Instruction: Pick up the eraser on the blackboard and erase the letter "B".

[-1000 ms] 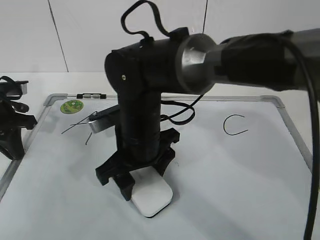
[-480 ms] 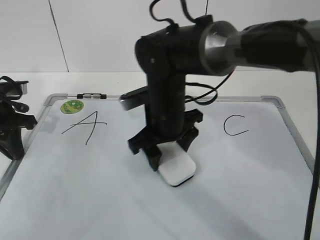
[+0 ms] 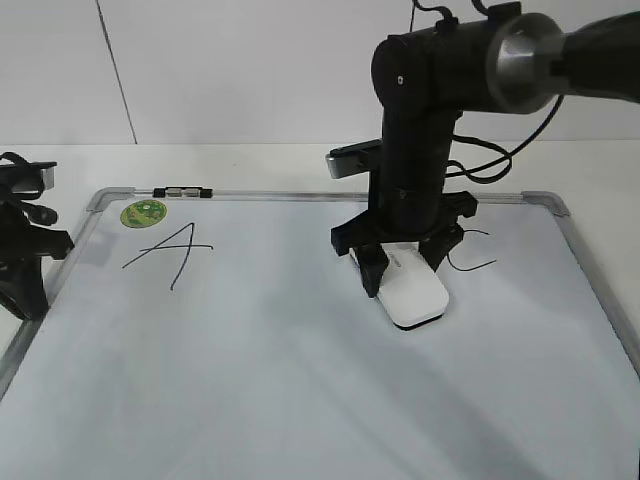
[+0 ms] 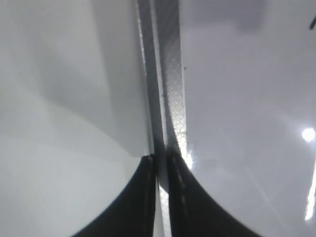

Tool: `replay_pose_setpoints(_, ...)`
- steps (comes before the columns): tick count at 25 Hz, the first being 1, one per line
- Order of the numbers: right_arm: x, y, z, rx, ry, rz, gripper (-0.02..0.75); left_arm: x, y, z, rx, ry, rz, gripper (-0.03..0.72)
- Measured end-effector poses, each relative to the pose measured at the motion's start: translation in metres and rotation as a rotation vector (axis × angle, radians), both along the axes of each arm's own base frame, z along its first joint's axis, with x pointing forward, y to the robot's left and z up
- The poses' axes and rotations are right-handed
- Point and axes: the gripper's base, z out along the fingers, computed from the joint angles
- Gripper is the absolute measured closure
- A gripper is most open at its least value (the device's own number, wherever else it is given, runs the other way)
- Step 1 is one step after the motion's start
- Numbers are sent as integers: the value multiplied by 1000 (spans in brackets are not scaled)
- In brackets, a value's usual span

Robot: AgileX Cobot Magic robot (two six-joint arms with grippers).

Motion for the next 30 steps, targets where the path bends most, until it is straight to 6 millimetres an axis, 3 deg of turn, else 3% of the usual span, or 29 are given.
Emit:
replay_pose_setpoints(3, -8, 14, 0, 6, 3, 41, 178, 0, 0, 0, 2, 4, -2, 663)
replay_pose_setpoints(6, -39, 59, 0, 39, 23, 150, 178, 0, 0, 0, 2, 4, -2, 663)
replay_pose_setpoints(10, -77, 102, -1, 78, 59, 257, 178, 0, 0, 0, 2, 4, -2, 663)
replay_pose_setpoints(13, -87, 111, -1, 85, 66, 283, 178, 0, 0, 0, 2, 4, -2, 663)
replay_pose_setpoints(18, -75, 100, -1, 84, 63, 249, 178, 0, 0, 0, 2, 4, -2, 663)
replay_pose_setpoints(26, -14, 26, 0, 37, 18, 46, 178, -1, 0, 0, 0, 6, -1, 663)
replay_pose_setpoints(30, -10, 20, 0, 46, 20, 24, 178, -1, 0, 0, 0, 6, -1, 663)
